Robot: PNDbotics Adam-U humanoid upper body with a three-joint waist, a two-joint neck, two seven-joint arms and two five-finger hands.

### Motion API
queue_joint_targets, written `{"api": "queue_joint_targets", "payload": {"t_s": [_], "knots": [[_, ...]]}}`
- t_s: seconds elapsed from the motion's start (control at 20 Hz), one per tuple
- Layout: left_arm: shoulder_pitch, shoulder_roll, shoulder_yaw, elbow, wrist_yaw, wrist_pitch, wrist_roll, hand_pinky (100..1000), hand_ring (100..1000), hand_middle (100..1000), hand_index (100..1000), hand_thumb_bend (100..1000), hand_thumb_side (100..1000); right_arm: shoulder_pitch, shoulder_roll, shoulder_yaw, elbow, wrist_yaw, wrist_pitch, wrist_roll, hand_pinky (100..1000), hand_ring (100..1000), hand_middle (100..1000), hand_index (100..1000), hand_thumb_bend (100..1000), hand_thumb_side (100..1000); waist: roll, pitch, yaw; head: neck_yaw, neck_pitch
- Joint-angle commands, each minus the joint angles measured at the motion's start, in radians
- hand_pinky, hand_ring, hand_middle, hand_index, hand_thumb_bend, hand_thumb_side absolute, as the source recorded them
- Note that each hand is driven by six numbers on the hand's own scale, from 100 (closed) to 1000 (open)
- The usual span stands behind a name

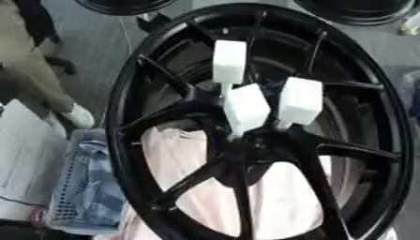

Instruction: Pull the pin out of the wheel hub.

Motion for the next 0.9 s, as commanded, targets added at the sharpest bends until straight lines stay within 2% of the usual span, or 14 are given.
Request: {"api": "queue_joint_targets", "payload": {"t_s": [0.05,0.3,0.55,0.65,0.7,0.9], "knots": [[0.003,0.007,0.013,-0.020,-0.005,-0.002,0.005,867,766,653,751,100,847,0.042,-0.068,-0.079,0.071,0.009,0.005,-0.063,788,700,476,524,100,100,0.003,-0.027,-0.006,0.011,0.005],[0.008,0.003,0.017,-0.020,-0.008,-0.001,0.009,867,767,653,751,100,849,0.149,-0.067,-0.164,0.205,0.028,0.017,-0.154,784,697,482,528,100,100,0.011,-0.026,-0.023,0.026,0.008],[0.012,-0.004,0.021,-0.020,-0.010,0.000,0.014,866,767,653,751,100,849,0.252,-0.030,-0.230,0.328,0.075,0.040,-0.255,784,704,518,563,100,100,0.017,-0.024,-0.034,0.038,0.010],[0.012,-0.006,0.022,-0.020,-0.010,-0.001,0.016,866,767,653,751,100,848,0.284,-0.008,-0.246,0.360,0.080,0.048,-0.286,784,716,570,615,100,100,0.021,-0.024,-0.035,0.042,0.010],[0.011,-0.007,0.022,-0.020,-0.010,-0.001,0.017,866,767,654,751,100,847,0.297,0.001,-0.250,0.377,0.079,0.054,-0.298,789,742,649,680,100,100,0.022,-0.024,-0.035,0.042,0.010],[0.010,-0.011,0.021,-0.020,-0.008,-0.002,0.017,866,767,654,751,100,849,0.331,0.027,-0.247,0.419,0.077,0.076,-0.292,825,854,857,852,120,100,0.026,-0.026,-0.035,0.039,0.011]]}}
